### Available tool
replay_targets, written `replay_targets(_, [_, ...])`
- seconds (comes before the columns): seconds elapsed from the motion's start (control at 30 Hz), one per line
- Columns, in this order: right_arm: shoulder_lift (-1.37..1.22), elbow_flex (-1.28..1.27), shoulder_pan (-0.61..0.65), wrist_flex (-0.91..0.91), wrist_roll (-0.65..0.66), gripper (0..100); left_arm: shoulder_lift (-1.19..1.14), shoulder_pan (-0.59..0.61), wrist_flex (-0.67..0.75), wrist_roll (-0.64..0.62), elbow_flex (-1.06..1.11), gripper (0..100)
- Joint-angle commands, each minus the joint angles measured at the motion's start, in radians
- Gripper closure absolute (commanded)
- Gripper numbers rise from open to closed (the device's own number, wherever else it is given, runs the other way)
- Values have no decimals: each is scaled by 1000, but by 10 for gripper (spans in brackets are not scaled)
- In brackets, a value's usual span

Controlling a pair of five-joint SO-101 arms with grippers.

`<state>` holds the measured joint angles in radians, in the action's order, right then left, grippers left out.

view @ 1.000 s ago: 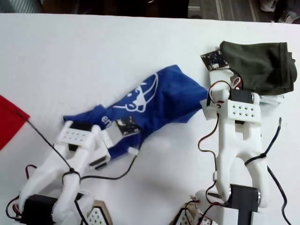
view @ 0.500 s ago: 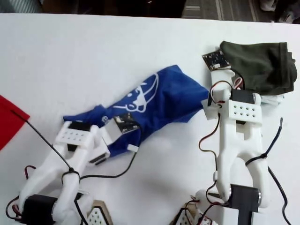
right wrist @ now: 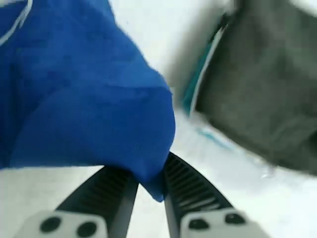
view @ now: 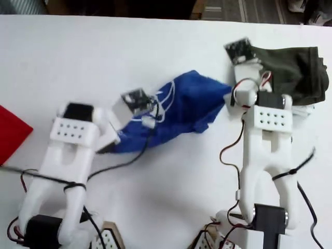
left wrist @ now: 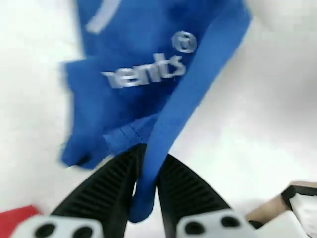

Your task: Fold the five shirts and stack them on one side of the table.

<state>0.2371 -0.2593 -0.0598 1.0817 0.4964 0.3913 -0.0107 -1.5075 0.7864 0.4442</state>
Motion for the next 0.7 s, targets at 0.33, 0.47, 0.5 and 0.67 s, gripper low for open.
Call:
replay_targets(0.33, [240, 430, 33, 65, -2, 981, 143, 58, -270, -150, -576, 973])
replay_targets(0.47, [340, 470, 30, 65, -2, 981, 255, 69, -270, -157, -599, 973])
replay_targets(0.5, [366, 479, 28, 65, 0, 981, 281, 69, -270, -157, -604, 973])
replay_targets(0.67, [503, 488, -12, 64, 5, 981, 417, 71, -270, -150, -611, 974])
